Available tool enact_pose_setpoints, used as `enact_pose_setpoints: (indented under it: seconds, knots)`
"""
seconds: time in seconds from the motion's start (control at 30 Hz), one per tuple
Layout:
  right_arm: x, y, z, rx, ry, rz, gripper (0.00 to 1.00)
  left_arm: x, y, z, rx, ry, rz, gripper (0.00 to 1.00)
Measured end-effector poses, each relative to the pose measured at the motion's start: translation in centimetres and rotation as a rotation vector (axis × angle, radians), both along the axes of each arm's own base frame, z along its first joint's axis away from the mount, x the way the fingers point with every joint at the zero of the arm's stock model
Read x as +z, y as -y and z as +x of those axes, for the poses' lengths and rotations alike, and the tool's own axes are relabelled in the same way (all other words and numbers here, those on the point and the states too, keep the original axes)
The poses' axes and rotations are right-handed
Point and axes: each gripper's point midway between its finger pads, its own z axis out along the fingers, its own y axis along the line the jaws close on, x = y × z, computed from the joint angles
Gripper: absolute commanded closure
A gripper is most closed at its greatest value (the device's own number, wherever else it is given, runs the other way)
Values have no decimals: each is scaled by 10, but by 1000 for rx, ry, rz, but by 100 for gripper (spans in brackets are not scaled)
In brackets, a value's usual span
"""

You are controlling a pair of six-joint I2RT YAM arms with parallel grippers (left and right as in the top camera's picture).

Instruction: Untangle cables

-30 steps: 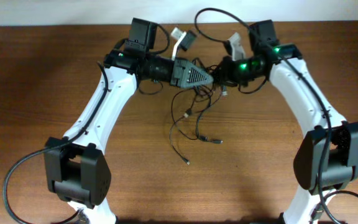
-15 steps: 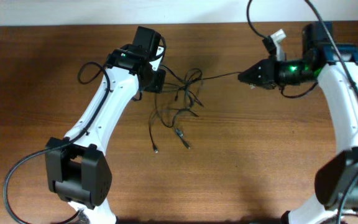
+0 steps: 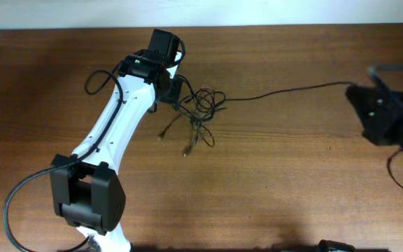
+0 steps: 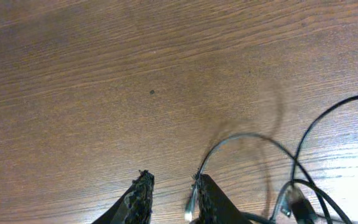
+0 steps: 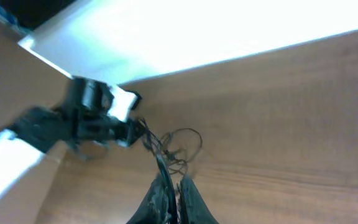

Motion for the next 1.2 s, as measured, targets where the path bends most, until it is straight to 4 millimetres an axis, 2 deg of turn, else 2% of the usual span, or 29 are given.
enact_pose_setpoints:
  seconds: [0.1, 0.17, 0.33, 0.37, 0.5, 0.53, 0.57, 0.67, 0.7, 0.73, 0.83, 0.9, 0.97, 1.0, 1.07, 1.1, 1.13, 1.17, 1.2]
  knots:
    - [50, -2, -26, -36, 129, -6, 96, 0, 0, 0, 0, 0, 0, 74]
    - [74, -2, -42, -63, 196, -17, 96, -1, 0, 0, 0, -3, 2, 74]
    - [110, 17, -53, -205, 294, -36, 96, -24, -3, 2, 9, -53, 16, 73]
    - [118, 26, -57, -274, 317, -37, 96, -38, -9, 4, 23, -85, 25, 72]
    - [139, 51, -70, -444, 389, -34, 96, -71, -28, 11, 66, -141, 38, 69]
    - [141, 53, -71, -459, 397, -31, 96, -76, -30, 14, 73, -144, 38, 64]
    - [142, 56, -71, -475, 399, -30, 96, -82, -33, 17, 81, -145, 37, 53]
    - [140, 66, -71, -535, 390, -40, 96, -119, -43, 15, 103, -219, 54, 11]
    - [139, 68, -70, -545, 383, -43, 96, -126, -43, 15, 99, -231, 59, 1]
    - [134, 70, -67, -554, 362, -46, 96, -132, -43, 14, 103, -240, 58, 0]
    - [97, 64, -32, -474, 184, -46, 96, -136, -31, 12, 72, -261, -5, 1]
    - [34, 50, 29, -296, -91, -41, 96, -132, -7, 10, 5, -287, -125, 1]
    - [-17, 42, 61, -177, -292, -47, 96, -123, 4, 10, -29, -299, -183, 1]
    - [-59, 36, 91, -87, -429, -53, 92, -107, 13, 16, -56, -266, -228, 0]
    - [-102, 28, 121, -10, -544, -81, 87, -81, 20, 18, -82, -220, -272, 0]
    - [-125, 25, 133, 13, -600, -109, 80, -56, 24, 19, -99, -171, -296, 0]
    - [-145, 24, 144, 20, -650, -131, 57, -40, 26, 18, -120, -143, -309, 0]
    - [-159, 25, 151, 25, -681, -152, 43, -25, 28, 17, -139, -120, -321, 0]
    - [-177, 30, 159, 17, -726, -172, 36, -15, 30, 16, -156, -104, -334, 0]
